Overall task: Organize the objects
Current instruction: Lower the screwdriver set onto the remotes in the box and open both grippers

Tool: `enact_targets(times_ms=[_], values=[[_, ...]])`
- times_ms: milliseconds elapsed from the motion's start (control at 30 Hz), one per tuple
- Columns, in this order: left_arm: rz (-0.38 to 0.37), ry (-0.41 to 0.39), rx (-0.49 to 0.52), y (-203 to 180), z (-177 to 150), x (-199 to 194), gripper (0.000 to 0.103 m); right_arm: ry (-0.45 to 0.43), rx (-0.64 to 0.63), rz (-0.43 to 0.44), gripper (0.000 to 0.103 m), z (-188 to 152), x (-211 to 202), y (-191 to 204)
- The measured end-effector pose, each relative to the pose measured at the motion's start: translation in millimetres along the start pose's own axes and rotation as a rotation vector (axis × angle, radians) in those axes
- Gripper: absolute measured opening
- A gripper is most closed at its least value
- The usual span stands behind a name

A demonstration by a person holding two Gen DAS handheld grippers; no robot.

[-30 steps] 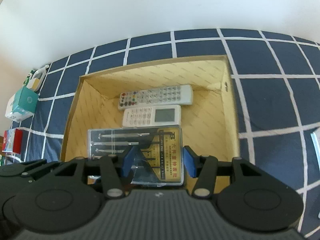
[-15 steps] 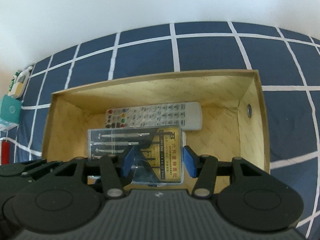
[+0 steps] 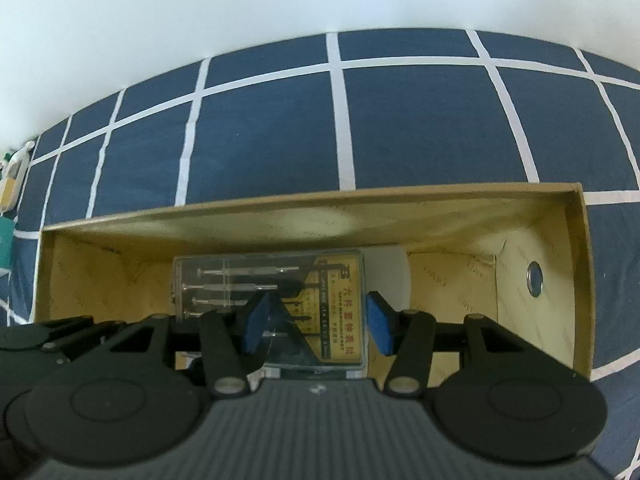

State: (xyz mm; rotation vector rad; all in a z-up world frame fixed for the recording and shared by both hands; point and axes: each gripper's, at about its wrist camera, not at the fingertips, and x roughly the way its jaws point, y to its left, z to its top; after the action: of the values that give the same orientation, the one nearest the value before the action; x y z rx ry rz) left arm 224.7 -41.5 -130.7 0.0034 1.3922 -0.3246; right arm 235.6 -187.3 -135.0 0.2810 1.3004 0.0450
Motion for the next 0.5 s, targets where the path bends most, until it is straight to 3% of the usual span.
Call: enact_targets(times_ms=[367,500], values=[[-0.023,0.011,-0.035,6.2,1.9,-0.4,0.064,0.019,-0.001,-0.012,0.056,7.6,4.3,4.1],[-0.034,0.019,-0.053,8.0,2.1,-2.4,0.069,0.015,0.015,-0.005,0.056,7.0,3.5,2.7]])
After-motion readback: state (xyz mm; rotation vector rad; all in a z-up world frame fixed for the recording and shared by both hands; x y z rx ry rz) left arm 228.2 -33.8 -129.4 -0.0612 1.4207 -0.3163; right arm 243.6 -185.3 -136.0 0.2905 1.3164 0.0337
